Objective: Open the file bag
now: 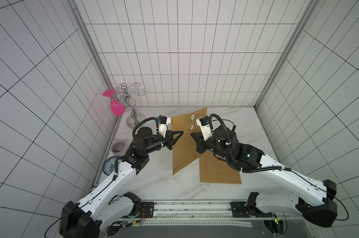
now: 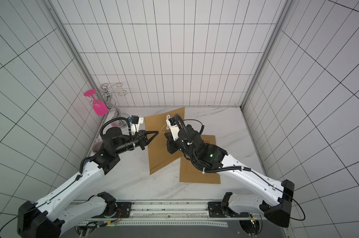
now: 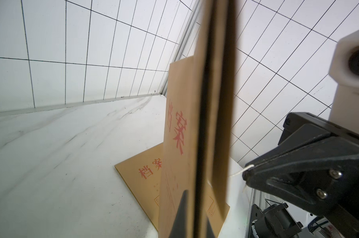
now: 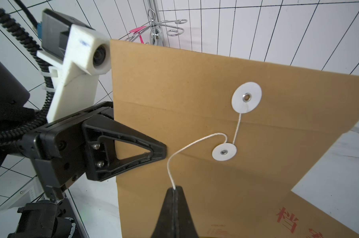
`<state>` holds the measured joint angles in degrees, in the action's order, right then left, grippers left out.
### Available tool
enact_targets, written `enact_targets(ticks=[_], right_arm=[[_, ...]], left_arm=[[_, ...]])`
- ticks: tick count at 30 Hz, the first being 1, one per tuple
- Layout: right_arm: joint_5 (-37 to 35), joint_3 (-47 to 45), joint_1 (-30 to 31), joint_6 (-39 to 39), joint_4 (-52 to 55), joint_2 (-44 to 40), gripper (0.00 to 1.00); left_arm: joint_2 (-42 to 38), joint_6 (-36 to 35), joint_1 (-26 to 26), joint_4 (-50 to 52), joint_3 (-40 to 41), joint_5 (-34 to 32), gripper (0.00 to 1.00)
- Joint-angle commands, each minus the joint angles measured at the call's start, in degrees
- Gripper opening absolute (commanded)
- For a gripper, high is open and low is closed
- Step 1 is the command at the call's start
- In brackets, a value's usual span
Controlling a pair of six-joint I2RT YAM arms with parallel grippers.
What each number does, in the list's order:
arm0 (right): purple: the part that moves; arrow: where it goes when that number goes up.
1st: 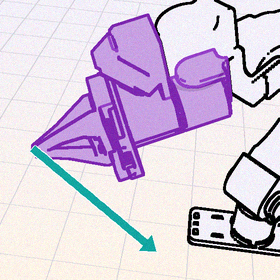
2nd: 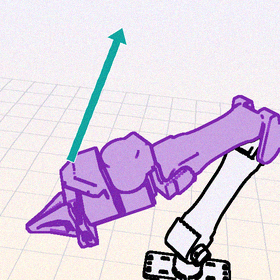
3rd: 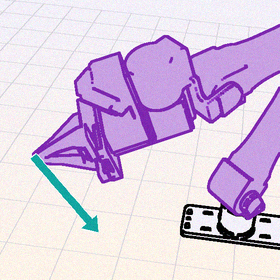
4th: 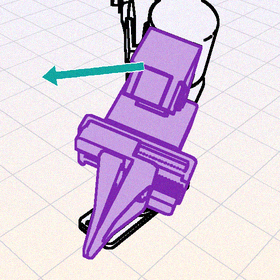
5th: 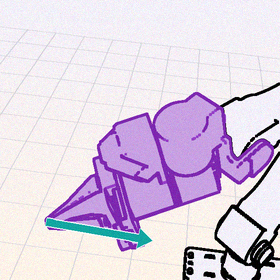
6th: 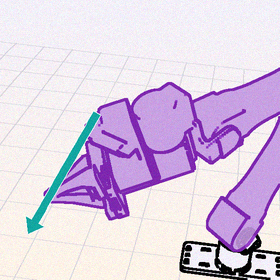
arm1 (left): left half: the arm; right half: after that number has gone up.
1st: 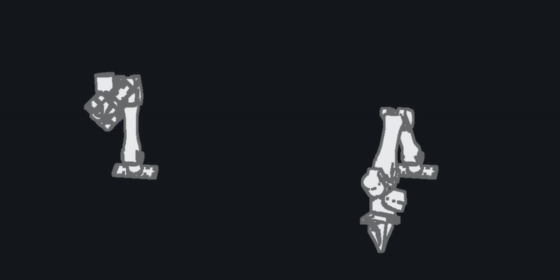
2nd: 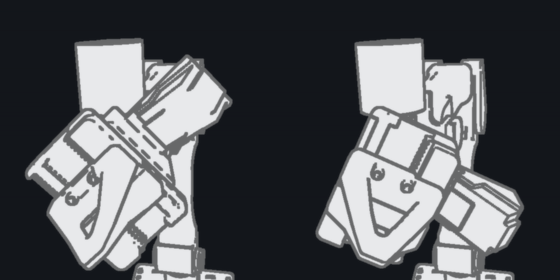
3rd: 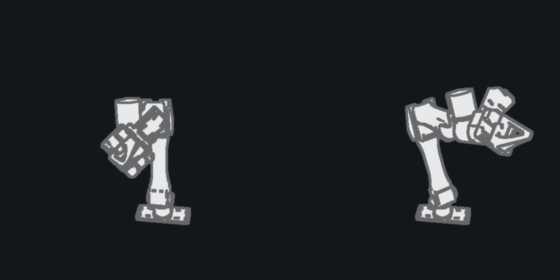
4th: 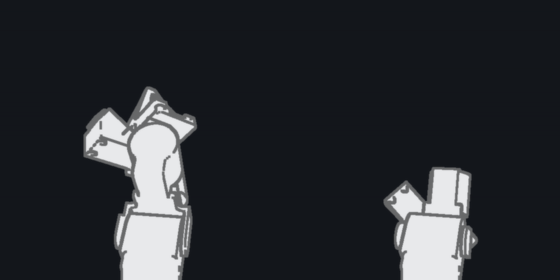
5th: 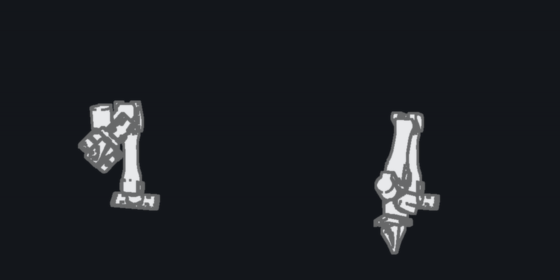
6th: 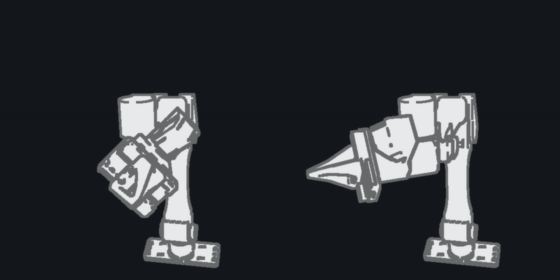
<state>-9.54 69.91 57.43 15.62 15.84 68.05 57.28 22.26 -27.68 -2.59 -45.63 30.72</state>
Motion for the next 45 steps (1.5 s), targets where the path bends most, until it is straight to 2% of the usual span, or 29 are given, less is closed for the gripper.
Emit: enact_targets(ticks=[1,5,8,19,25,32,39,45], right_arm=[[0.48,2.22,0.36,3.02,-0.72,0.55,0.0],[4.43,1.35,0.48,5.72,0.14,0.91,0.0],[5.79,-1.14,0.42,6.96,0.16,0.52,0.0],[12.44,-2.31,0.76,8.43,-1.2,4.32,0.0],[12.66,-9.18,0.96,11.51,-3.59,4.42,0.0],[9.11,-14.88,0.2,14.14,-4.06,2.7,0.0],[9.19,-20.06,-8.29,16.39,-1.62,-2.87,0.0],[9.45,-18.46,-18.17,14.72,3.05,-6.83,0.0]], left_arm=[[-4.44,-1.78,0.26,1.82,1.01,-3.43,0.0],[-3.67,-0.31,0.96,-0.14,2.84,-2.4,0.0],[-2.1,2.05,3.25,-2.64,2.48,2.08,0.0],[0.28,3.71,4.87,-4.26,2.59,4.59,0.0],[-0.44,4.18,4.92,-5.1,3.24,5.09,0.0],[-0.39,3.91,4.92,-4.8,3.15,4.96,0.0],[-0.47,3.97,4.92,-4.6,3.14,4.95,0.0],[0.18,3.88,4.92,-4.22,2.87,5.3,0.0]])
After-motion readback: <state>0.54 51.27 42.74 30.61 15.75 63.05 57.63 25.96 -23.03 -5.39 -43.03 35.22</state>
